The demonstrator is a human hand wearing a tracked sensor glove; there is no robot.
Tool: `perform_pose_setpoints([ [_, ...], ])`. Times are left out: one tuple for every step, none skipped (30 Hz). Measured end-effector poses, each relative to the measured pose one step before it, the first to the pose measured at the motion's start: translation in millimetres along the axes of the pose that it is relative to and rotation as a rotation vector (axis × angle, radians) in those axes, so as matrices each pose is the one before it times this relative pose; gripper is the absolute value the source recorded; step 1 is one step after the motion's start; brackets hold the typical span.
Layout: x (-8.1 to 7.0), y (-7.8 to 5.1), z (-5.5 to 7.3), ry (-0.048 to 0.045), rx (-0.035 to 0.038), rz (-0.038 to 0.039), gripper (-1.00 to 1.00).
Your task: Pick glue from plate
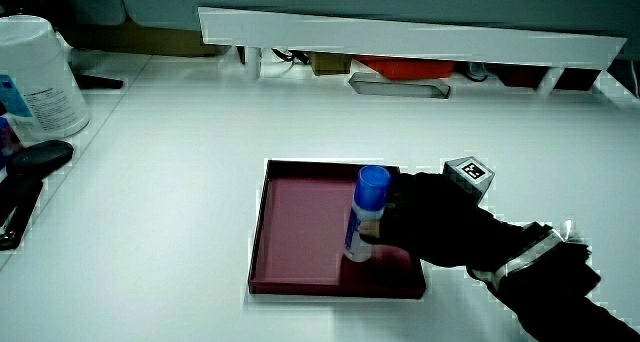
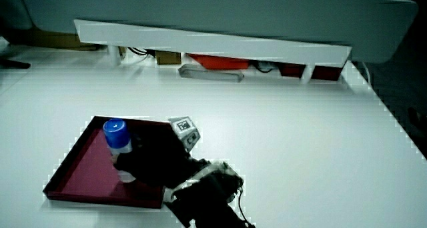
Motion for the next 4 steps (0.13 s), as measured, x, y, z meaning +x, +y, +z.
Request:
perform_pose_setpoints([
  [-3.37,-2.26,4.11,-0.00354,0.01056,0.00458,1.0],
  [-3.02,-2.6,4.42,0.01016,0.01404,0.00753,1.0],
  [-3.09,-2.52,4.43,0.01016,0.01404,0.00753,1.0],
  [-3.15,-2.43,4.43,0.01016,0.01404,0.00753,1.0],
])
